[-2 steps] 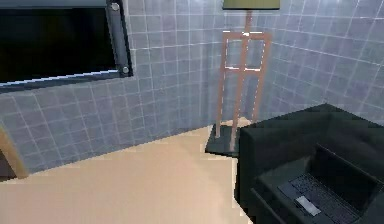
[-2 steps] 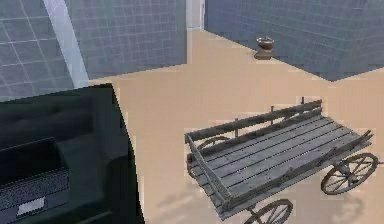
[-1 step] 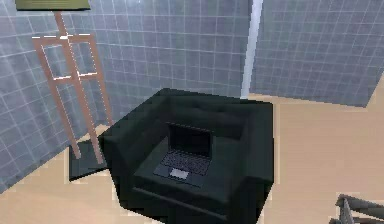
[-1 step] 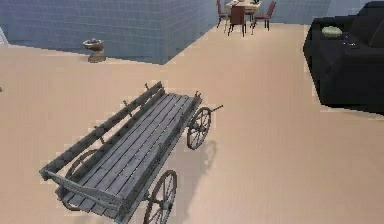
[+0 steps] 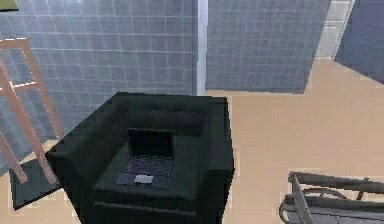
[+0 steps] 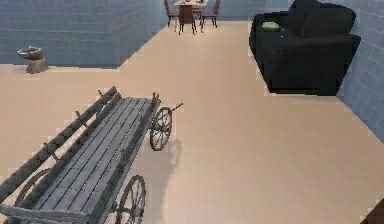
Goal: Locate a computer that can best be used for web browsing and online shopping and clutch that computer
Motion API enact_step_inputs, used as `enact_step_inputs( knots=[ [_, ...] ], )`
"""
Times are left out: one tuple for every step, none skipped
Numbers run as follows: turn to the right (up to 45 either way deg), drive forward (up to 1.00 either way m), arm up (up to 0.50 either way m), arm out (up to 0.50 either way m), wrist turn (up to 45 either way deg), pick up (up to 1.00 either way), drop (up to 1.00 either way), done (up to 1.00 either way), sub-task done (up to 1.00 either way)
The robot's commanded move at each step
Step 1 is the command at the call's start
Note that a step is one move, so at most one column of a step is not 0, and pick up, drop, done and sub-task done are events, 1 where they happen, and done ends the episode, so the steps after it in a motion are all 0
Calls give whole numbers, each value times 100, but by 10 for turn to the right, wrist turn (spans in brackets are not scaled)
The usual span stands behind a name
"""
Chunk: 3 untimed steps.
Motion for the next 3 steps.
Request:
enact_step_inputs(
  knots=[
    [0,40,0,0,0,0,0,0,0],
    [-450,0,0,0,0,0,0,0,0],
    [-450,0,0,0,0,0,0,0,0]
  ],
)
